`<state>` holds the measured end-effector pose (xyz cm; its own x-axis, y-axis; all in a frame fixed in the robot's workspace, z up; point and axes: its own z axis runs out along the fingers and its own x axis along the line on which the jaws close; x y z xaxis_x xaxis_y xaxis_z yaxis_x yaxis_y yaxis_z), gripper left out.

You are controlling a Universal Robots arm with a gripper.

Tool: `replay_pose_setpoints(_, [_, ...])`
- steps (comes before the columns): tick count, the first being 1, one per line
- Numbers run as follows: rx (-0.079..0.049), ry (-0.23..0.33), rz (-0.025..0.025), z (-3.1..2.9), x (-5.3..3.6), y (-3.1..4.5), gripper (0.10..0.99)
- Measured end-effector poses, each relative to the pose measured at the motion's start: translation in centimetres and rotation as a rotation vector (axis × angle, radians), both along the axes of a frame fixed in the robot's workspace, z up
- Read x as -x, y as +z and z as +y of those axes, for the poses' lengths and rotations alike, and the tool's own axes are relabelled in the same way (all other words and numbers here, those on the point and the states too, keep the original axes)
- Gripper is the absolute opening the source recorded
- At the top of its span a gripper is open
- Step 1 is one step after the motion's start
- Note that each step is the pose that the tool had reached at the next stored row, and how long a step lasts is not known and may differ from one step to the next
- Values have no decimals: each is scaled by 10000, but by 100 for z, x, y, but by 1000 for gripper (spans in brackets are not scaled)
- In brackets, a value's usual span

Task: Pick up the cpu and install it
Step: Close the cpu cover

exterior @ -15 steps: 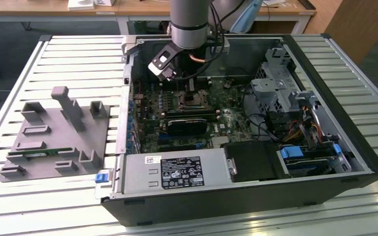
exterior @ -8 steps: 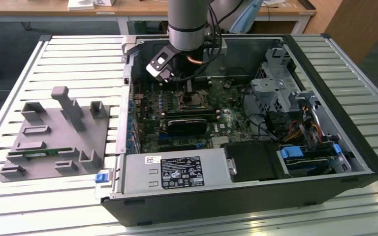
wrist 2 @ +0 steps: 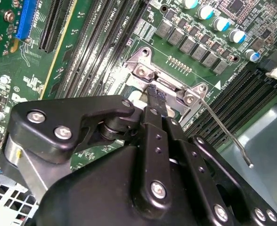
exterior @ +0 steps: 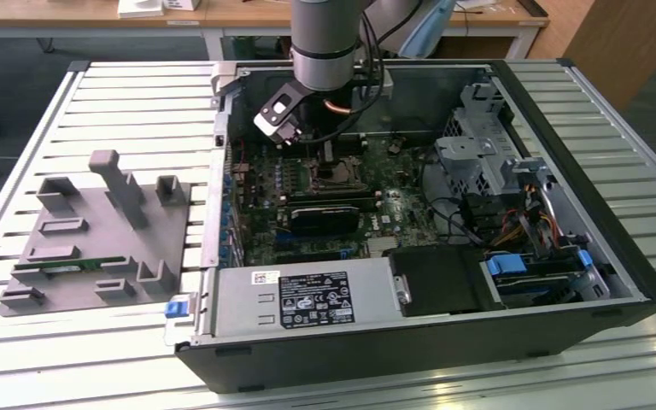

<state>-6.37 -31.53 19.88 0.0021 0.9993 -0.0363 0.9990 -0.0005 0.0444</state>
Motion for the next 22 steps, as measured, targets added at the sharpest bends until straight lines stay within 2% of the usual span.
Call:
replay_pose_setpoints(2, [-20,0,-14,3,-2,15,106])
replay_pose_setpoints(6, [-8,-1,3,1,-2,75,106])
replay_pose_setpoints(9, [-7,-1,24,1,-44,76,106])
replay_pose_setpoints(17, [-7,-1,26,1,-145,75,106])
replay_pose_setpoints(22, [-8,0,26,2,-174,75,106])
